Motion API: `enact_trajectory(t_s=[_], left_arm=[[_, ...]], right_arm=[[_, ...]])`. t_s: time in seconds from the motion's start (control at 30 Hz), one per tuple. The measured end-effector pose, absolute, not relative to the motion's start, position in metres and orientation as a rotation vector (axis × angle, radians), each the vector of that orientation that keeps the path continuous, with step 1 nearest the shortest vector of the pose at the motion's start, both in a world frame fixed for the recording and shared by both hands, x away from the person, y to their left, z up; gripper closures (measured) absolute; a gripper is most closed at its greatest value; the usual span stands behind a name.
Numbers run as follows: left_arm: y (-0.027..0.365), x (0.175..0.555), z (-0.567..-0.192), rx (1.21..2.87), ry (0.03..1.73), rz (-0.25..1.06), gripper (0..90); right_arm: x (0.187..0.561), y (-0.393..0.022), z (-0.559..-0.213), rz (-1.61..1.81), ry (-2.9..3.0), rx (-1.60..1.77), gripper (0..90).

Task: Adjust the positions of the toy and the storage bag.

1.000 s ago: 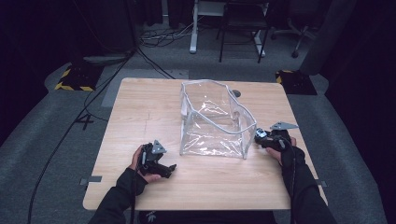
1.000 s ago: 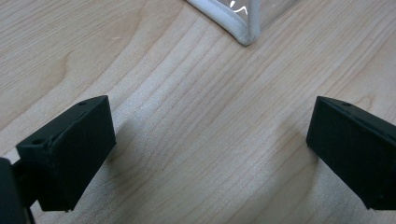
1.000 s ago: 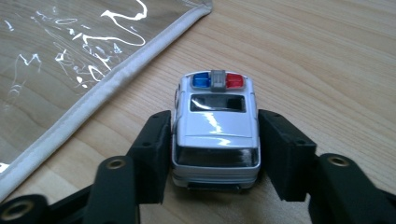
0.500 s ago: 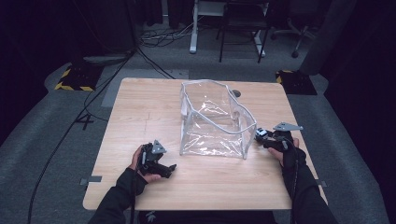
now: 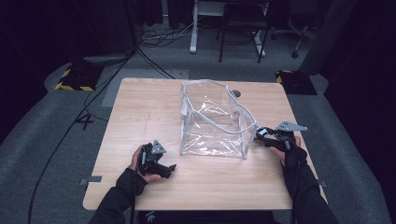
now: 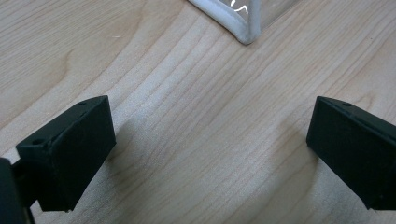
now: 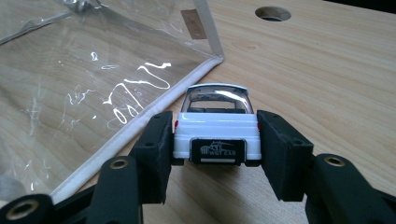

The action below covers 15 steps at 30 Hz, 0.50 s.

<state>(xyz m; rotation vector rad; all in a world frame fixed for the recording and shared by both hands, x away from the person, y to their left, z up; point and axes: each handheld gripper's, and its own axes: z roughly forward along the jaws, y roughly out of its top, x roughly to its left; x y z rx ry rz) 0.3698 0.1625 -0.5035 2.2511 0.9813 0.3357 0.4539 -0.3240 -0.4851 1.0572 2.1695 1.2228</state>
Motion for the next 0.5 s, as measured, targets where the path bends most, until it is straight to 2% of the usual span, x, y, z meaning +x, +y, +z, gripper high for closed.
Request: enact_trajectory(t_s=[0.5], left_arm=[[0.1625, 0.3695, -0.5035, 2.250, 0.983, 0.334, 1.4]], right_arm=[[0.4511, -0.3252, -0.4767, 1.238, 2.143, 1.053, 48.3]])
